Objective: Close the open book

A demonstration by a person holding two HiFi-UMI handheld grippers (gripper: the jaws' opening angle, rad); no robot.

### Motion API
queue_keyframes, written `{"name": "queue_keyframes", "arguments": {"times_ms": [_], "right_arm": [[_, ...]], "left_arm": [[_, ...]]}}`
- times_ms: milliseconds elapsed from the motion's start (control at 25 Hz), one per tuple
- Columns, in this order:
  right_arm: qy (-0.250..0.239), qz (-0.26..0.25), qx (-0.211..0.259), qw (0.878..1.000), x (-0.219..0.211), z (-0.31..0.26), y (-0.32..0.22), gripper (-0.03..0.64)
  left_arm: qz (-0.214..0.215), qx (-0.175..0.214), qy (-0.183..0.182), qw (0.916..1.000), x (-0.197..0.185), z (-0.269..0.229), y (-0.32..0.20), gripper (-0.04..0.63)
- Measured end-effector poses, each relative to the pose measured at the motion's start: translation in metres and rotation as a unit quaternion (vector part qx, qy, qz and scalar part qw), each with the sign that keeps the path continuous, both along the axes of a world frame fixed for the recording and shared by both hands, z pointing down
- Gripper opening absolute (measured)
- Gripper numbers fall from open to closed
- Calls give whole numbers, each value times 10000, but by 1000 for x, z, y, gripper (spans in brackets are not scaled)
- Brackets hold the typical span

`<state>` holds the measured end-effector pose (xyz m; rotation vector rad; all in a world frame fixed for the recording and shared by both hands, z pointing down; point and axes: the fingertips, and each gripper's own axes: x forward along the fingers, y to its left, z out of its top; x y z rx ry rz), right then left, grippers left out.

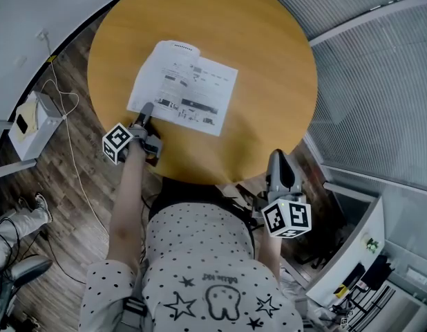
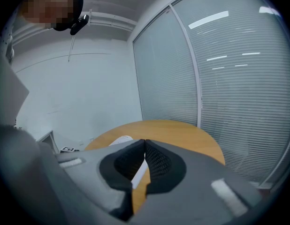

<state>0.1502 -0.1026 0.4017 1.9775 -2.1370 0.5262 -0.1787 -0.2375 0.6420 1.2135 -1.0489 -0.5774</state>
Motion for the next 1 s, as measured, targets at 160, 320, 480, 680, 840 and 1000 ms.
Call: {"name": "queue_keyframes", "arguments": {"times_ms": [160,320,480,680,840,1000], "right_arm": [[28,27,10,10000,2,0,-1,3],[43,65,-2,10000,3,1,0,3],[69,10,10,10000,2,-1,0,3],[90,38,45,9999,2,-4,-1,3],[75,31,59,9999,1,-4,0,3],[75,78,61,9999,2,-6,1,3]], "left_arm": [[-10,2,-76,10000,-2,1,-5,244],[-121,59,-179,9997,-9,-3,-6,177],[-144,189,-250,9994,-13,-8,-6,98],[-162,408,-384,9983,-11,-20,-4,67],[-122,549,-451,9974,-8,-29,-2,49],[25,790,-670,9946,-4,-40,-2,40]]}}
